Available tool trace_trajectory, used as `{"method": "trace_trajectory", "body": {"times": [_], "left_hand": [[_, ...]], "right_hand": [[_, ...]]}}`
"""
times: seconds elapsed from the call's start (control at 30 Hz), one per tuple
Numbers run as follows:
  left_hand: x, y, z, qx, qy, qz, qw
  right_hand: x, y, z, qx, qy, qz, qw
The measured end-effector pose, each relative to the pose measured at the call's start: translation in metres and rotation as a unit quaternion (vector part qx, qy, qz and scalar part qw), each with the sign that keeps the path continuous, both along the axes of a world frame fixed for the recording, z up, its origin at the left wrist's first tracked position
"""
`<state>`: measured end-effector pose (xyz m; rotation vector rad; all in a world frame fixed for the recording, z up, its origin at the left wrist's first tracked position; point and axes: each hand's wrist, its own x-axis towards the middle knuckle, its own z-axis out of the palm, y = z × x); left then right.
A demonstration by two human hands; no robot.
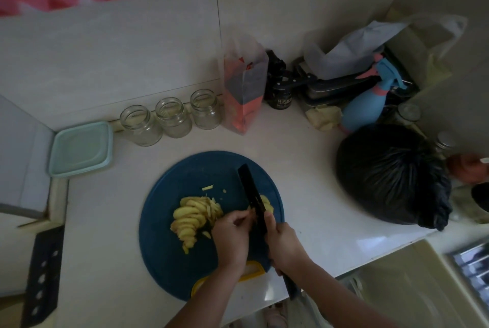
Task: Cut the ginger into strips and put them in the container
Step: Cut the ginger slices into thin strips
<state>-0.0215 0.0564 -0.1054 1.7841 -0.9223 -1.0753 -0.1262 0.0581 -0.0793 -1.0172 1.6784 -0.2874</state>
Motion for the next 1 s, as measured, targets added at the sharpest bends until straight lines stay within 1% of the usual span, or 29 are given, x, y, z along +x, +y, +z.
{"method": "trace_trajectory", "body": {"times": [0.2,0.3,0.5,0.7,0.83,1.0], "left_hand": [[0.001,0.003,0.001,-0.033,-0.084,-0.049,0.995],[0.002,-0.002,0.000,-0.025,-0.123,-0.057,0.990],[0.000,-0.010,0.009,0.021,-0.123,-0.066,0.990],[0.003,-0.011,0.007,0.037,-0.103,-0.061,0.992],[0.003,-0.008,0.007,0.031,-0.144,-0.083,0.986],[0.000,-0.005,0.007,0.015,-0.207,-0.108,0.972]], "right_hand": [[-0.003,-0.001,0.003,0.023,-0.022,-0.002,0.999],[-0.006,0.003,0.006,0.027,-0.017,0.006,0.999],[-0.017,0.012,0.015,0.048,-0.039,0.000,0.998],[-0.033,0.013,0.022,0.024,-0.104,-0.068,0.992],[-0.044,0.012,0.023,0.001,-0.092,-0.080,0.993],[-0.045,0.014,0.023,0.001,-0.085,-0.077,0.993]]}}
